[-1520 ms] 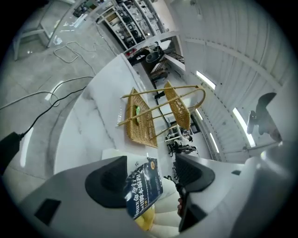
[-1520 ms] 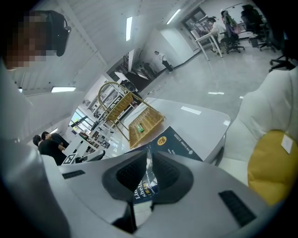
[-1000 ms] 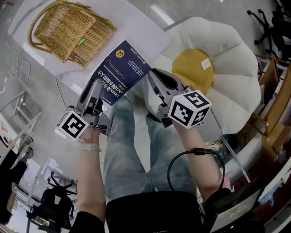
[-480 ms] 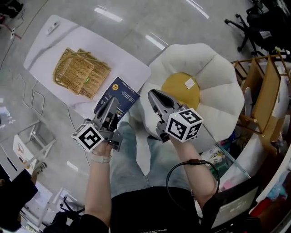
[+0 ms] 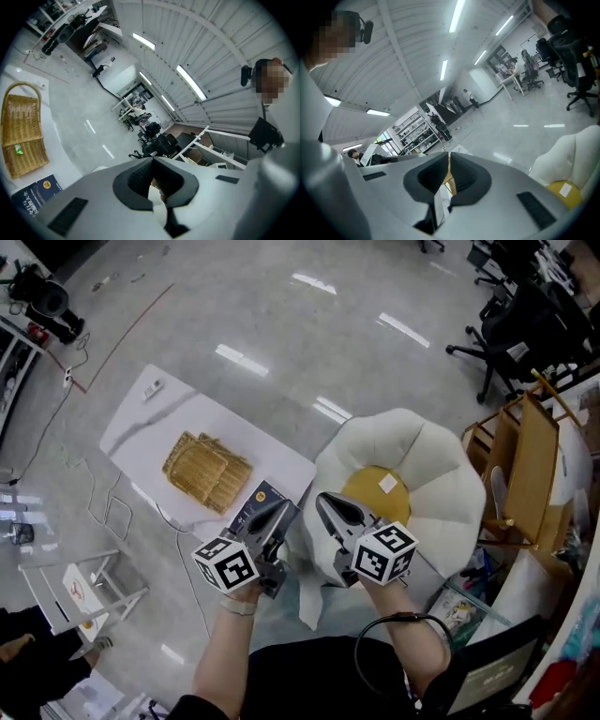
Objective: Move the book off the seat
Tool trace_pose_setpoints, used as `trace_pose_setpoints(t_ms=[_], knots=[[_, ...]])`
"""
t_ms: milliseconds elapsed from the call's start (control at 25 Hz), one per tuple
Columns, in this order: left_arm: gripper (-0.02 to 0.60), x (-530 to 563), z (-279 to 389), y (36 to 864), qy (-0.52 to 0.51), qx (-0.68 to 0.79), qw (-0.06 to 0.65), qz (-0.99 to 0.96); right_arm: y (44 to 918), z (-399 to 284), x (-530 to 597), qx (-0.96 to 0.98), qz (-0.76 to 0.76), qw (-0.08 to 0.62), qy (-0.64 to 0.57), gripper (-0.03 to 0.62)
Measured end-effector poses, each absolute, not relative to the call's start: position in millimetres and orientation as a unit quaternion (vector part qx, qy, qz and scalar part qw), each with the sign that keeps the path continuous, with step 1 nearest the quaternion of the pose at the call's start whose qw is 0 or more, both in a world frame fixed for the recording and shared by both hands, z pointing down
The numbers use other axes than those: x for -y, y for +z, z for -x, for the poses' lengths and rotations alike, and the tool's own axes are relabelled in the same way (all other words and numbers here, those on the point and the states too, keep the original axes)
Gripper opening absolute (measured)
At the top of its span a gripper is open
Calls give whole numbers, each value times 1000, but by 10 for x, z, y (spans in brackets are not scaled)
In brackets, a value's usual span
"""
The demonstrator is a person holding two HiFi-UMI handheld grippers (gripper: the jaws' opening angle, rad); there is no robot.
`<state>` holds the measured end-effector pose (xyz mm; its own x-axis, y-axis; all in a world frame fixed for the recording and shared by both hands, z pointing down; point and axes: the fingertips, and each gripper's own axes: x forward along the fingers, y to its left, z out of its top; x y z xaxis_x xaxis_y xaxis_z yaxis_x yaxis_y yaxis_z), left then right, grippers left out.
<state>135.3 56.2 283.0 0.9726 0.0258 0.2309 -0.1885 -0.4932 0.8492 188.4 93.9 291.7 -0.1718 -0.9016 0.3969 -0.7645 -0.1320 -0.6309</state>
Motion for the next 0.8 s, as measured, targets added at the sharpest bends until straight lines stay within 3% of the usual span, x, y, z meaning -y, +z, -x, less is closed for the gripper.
trace_pose_setpoints(t_ms=[600,800], knots=[[5,-913,-1608,1321,60,-45,449,-890,1480,-2121,-1079,-686,644,123,-315,25],[5,-851,-1518,1006,57,-66,395,-915,1127,-2036,-1054,-705,636,135,-284,25]])
